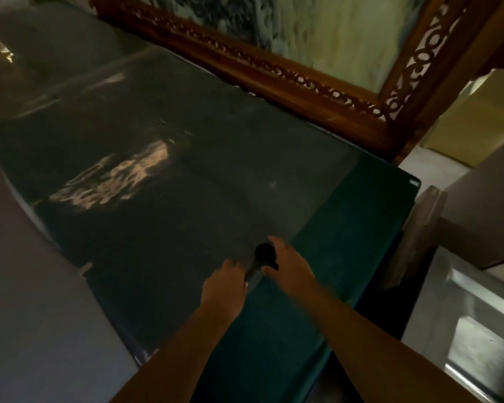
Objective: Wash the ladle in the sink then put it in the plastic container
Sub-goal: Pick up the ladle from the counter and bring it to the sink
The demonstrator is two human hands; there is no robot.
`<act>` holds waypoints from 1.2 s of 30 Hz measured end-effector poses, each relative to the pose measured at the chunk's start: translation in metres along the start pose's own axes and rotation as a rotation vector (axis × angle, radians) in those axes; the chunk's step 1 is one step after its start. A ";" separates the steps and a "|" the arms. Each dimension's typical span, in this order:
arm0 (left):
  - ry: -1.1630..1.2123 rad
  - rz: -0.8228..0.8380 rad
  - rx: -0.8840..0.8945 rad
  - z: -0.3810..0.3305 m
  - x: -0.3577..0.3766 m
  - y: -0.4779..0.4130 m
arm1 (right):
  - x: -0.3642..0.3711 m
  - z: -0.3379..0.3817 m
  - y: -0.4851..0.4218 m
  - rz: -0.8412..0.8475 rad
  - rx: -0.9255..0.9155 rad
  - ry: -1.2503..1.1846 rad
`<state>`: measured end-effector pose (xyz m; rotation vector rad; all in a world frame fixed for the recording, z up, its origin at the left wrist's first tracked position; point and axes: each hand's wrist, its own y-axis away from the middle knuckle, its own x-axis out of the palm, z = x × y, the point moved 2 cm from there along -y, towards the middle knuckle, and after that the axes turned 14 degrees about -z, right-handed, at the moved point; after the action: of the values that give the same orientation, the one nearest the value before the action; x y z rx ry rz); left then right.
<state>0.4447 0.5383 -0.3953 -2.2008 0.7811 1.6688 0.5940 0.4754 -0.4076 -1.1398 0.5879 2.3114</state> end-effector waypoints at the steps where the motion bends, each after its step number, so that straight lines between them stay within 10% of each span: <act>1: 0.003 -0.010 0.015 0.000 0.001 -0.001 | 0.003 0.000 -0.001 -0.003 -0.020 0.004; 15: 0.286 0.125 -0.022 -0.040 -0.015 0.012 | -0.038 -0.024 0.040 -0.170 0.045 -0.114; 23: 0.779 0.354 -0.182 -0.142 -0.006 0.074 | -0.115 -0.087 0.140 -0.280 0.160 -0.110; 36: 0.841 0.511 -0.041 -0.351 0.057 0.226 | -0.214 -0.287 0.323 -0.469 0.276 -0.170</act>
<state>0.6097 0.1579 -0.3202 -2.9108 1.6223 0.8311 0.6864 0.0070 -0.3422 -0.8345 0.4936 1.8363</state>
